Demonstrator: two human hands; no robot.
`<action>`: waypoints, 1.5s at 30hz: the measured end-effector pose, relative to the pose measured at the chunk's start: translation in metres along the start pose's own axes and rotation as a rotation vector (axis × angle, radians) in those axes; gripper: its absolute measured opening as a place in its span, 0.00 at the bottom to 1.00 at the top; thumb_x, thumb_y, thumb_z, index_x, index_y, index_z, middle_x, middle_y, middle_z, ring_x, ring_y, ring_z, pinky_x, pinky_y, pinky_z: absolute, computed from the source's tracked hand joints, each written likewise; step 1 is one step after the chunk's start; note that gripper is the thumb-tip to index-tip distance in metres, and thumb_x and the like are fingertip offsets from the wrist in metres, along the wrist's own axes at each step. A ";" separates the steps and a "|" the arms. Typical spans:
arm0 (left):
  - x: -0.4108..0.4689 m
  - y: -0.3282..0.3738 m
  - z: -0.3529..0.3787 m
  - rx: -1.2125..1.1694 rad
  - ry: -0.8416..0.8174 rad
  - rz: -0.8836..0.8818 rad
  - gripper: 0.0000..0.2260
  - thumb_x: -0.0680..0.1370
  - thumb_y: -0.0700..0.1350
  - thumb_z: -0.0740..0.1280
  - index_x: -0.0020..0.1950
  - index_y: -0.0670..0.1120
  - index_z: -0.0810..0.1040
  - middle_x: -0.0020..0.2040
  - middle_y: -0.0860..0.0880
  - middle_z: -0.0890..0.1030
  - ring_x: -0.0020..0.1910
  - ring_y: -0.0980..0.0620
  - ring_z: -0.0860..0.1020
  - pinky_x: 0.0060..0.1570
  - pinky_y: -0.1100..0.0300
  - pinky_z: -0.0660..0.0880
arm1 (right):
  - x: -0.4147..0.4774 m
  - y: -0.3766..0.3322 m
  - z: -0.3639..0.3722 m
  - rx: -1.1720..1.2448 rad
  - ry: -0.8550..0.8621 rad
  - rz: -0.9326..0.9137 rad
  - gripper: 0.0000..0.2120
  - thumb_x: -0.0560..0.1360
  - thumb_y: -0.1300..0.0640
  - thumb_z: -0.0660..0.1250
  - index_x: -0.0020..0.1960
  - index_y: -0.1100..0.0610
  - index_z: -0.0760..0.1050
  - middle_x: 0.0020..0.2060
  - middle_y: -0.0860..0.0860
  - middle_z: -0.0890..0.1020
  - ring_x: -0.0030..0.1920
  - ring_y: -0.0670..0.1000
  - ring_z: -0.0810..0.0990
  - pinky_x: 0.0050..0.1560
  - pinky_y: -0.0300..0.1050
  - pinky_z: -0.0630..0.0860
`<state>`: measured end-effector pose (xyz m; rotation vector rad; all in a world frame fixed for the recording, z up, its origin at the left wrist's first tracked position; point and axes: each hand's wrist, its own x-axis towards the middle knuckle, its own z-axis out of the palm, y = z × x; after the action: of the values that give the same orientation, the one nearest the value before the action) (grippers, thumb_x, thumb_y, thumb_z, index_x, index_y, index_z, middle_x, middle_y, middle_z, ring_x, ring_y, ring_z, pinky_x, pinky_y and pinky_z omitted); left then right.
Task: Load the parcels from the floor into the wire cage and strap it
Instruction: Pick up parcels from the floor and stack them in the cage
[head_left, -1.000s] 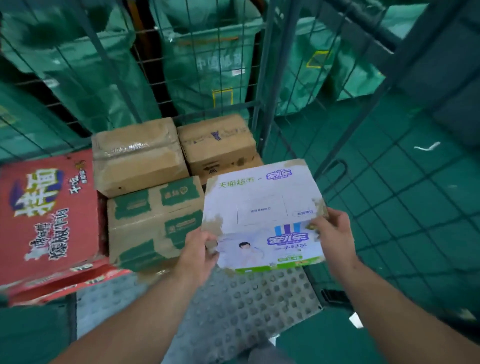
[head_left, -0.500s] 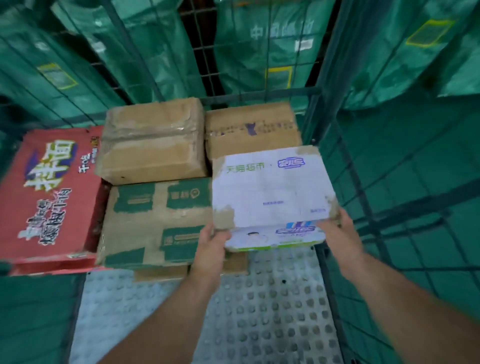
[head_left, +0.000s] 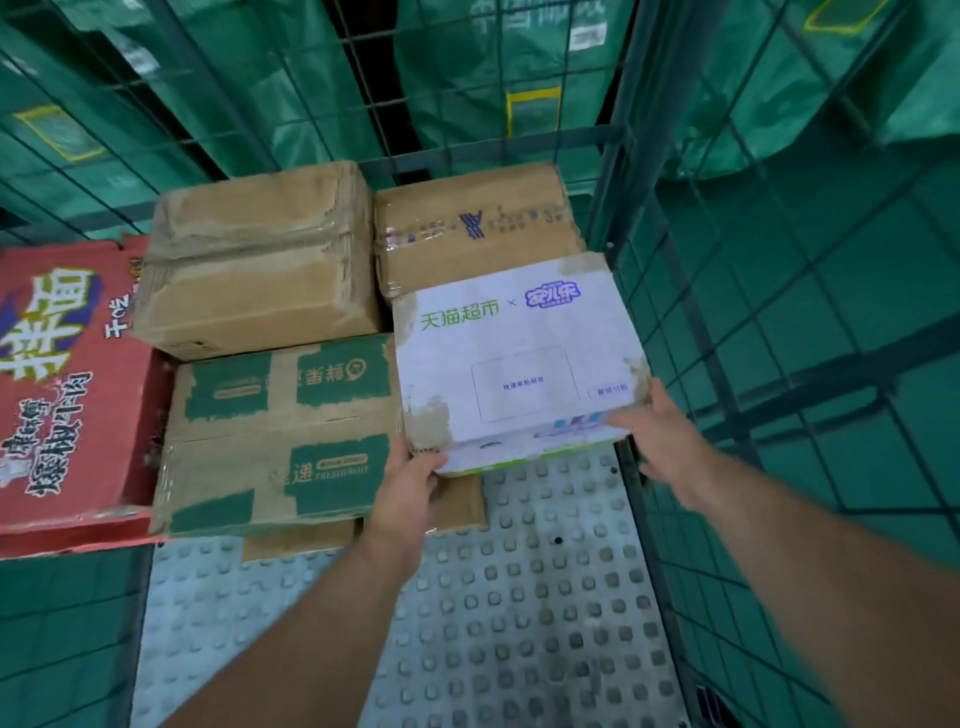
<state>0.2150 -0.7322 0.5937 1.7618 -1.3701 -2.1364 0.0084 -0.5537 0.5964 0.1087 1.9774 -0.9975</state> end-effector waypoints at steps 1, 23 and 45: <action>-0.005 0.003 -0.001 0.060 -0.013 -0.006 0.19 0.83 0.41 0.62 0.71 0.61 0.68 0.60 0.58 0.78 0.59 0.53 0.76 0.68 0.51 0.68 | -0.001 -0.001 -0.007 -0.046 -0.034 0.022 0.43 0.77 0.49 0.70 0.83 0.45 0.48 0.78 0.50 0.66 0.71 0.55 0.70 0.70 0.60 0.70; -0.229 -0.061 -0.125 0.725 -0.429 -0.094 0.07 0.83 0.49 0.65 0.57 0.49 0.80 0.54 0.47 0.84 0.51 0.48 0.82 0.51 0.55 0.75 | -0.337 0.136 0.178 0.491 0.104 0.226 0.13 0.84 0.51 0.61 0.66 0.53 0.75 0.55 0.51 0.83 0.56 0.51 0.82 0.54 0.46 0.76; -0.466 -0.271 -0.037 1.566 -1.235 0.248 0.07 0.84 0.46 0.61 0.53 0.47 0.79 0.51 0.47 0.82 0.43 0.50 0.78 0.41 0.57 0.70 | -0.639 0.414 0.189 1.245 0.882 0.448 0.08 0.82 0.53 0.61 0.55 0.55 0.77 0.48 0.51 0.83 0.44 0.51 0.78 0.38 0.42 0.69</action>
<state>0.5349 -0.3378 0.7778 -0.4061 -3.7890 -1.8421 0.6960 -0.2194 0.7711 1.8237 1.5254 -1.8888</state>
